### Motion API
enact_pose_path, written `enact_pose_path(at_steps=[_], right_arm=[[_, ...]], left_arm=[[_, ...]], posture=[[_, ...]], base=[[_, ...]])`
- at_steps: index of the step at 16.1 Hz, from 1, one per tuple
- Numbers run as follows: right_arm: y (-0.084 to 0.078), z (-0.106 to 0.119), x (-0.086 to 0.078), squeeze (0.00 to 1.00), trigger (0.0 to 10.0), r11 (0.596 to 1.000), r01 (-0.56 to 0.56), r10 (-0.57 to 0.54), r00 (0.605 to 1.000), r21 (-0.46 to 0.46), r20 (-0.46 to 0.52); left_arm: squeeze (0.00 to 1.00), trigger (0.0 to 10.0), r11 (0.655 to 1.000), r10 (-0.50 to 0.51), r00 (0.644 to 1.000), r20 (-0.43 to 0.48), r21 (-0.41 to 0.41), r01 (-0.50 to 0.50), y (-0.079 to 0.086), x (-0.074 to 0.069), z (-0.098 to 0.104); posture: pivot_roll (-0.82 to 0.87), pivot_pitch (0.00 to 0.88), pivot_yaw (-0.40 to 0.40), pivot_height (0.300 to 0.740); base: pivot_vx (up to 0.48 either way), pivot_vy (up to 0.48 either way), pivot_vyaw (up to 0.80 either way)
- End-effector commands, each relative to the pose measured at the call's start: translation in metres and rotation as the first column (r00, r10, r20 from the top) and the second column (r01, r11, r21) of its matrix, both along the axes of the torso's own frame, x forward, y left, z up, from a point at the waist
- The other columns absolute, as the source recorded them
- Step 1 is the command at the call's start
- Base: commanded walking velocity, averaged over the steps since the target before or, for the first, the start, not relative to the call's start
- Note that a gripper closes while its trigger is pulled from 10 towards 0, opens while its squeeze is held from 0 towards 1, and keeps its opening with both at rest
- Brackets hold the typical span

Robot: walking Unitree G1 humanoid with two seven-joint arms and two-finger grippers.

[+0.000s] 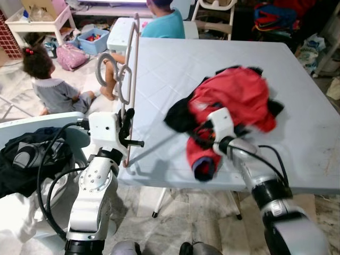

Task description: Hang hanger

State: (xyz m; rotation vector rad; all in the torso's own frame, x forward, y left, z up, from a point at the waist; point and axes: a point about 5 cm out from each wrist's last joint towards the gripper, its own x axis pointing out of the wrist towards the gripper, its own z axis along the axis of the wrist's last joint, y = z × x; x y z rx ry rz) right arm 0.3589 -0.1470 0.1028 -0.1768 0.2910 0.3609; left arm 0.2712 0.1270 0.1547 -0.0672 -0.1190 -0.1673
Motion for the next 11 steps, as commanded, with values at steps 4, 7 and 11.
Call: enact_pose_path(at_steps=[4, 7, 11], right_arm=[[-0.022, 0.047, 0.034, 0.26, 10.0, 0.951, 0.306, -0.309, 0.932, 0.042, 0.189], [-0.015, 0.069, 0.043, 0.18, 10.0, 0.950, 0.289, -0.311, 0.918, 0.120, 0.247], [-0.006, 0.060, 0.028, 0.00, 10.0, 0.987, 0.014, -0.060, 0.957, 0.162, 0.283]], left_arm=[[0.00, 10.0, 1.000, 0.006, 0.999, -0.053, 0.008, -0.005, 0.000, -0.002, -0.010], [0.00, 10.0, 1.000, 0.012, 0.999, -0.051, 0.010, -0.011, 0.001, -0.003, -0.010], [0.00, 10.0, 1.000, 0.018, 0.998, -0.059, 0.008, -0.018, 0.002, -0.006, -0.012]], posture=[[0.02, 0.083, -0.027, 0.740], [0.03, 0.085, -0.033, 0.740], [0.02, 0.090, -0.035, 0.740]], base=[[0.000, 0.000, 0.00], [0.000, 0.000, 0.00], [0.000, 0.000, 0.00]])
